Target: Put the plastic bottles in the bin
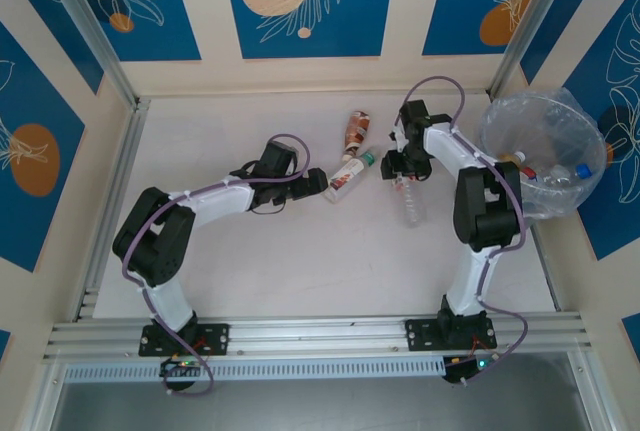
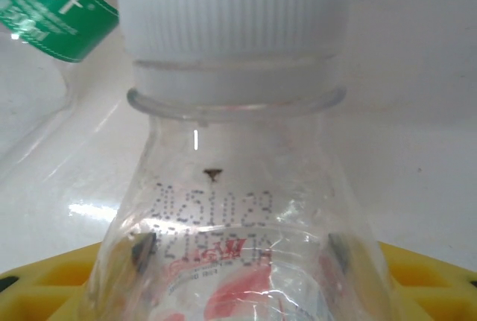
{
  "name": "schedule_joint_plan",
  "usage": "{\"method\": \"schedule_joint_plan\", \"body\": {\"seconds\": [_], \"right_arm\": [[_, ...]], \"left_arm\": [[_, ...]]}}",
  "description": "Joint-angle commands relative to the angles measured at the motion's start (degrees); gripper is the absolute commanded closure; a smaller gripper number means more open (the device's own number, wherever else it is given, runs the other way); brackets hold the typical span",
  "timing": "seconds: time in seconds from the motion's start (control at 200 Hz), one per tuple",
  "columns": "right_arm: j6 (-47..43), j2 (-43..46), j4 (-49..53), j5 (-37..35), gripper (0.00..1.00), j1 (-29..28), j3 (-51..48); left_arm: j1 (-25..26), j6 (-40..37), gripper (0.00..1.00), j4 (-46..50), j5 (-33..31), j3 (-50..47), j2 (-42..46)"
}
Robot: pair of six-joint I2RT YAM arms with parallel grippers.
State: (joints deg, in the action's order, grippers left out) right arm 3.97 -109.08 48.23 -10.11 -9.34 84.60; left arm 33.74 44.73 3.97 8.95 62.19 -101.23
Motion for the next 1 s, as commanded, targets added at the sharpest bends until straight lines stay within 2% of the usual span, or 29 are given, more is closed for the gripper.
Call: {"method": "schedule_joint_plan", "body": {"seconds": [0.0,0.4,0.845,0.995], "right_arm": [[1.2,4.1,0.2,0.7,0.40,0.0,-1.4],[2.7,15.8,-1.8,2.6,0.42,0.4,-4.6],[4.6,30.6,-4.5,9.7,0.41,2.7,-4.7],[5.1,34.8,-5.3,11.3,0.41,4.5,-4.8]], "left_arm": [[-0.8,0.6,0.00,0.7,0.9,0.2,0.5],[-0.8,0.2,0.00,0.1,1.6,0.1,0.6],[-0.7,0.5,0.00,-1.1,2.9,-0.3,1.7],[0.3,-0.9,0.00,0.8,3.5,2.2,3.0]]}}
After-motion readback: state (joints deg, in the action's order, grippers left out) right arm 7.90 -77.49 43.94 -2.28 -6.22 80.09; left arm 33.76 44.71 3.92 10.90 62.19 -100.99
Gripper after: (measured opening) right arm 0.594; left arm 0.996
